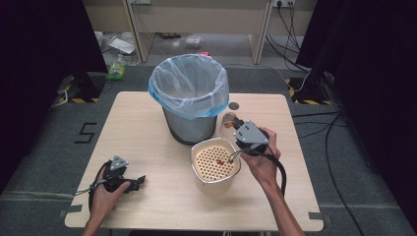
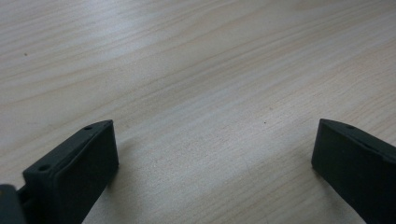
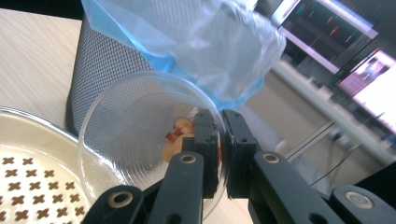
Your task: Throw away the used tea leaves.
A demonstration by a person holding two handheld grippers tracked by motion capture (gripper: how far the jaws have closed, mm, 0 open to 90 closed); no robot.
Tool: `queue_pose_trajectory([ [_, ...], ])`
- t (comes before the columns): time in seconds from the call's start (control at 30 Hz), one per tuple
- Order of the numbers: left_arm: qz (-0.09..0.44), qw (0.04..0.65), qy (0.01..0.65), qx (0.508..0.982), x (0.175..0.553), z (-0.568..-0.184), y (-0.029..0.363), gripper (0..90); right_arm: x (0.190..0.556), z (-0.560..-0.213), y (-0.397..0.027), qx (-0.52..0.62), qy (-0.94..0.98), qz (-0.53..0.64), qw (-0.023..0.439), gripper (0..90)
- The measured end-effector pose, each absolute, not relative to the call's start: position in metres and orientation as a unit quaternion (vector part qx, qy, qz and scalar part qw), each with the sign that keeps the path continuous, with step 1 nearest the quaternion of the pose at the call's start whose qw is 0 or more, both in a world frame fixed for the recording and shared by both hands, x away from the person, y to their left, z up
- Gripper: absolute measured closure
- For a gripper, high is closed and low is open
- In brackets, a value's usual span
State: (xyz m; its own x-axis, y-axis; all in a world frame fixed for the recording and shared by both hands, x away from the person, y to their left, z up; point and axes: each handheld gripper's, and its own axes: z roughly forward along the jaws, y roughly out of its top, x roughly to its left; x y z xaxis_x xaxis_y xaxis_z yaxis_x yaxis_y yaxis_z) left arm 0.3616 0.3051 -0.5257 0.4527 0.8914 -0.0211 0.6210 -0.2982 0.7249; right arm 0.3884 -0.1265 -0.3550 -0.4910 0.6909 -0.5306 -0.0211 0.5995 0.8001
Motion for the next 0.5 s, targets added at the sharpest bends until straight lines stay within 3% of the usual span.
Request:
queue_pose_trajectory([
  [0.23,0.198,0.341,0.483,0.782,0.361,-0.526,0.305,0.0,0.365,-0.363,-0.111,0.148,0.736,0.359,0.554,86.0],
  [0.5,0.198,0.341,0.482,0.782,0.36,-0.526,0.305,0.0,0.346,-0.372,-0.102,0.102,0.709,0.332,0.614,86.7],
])
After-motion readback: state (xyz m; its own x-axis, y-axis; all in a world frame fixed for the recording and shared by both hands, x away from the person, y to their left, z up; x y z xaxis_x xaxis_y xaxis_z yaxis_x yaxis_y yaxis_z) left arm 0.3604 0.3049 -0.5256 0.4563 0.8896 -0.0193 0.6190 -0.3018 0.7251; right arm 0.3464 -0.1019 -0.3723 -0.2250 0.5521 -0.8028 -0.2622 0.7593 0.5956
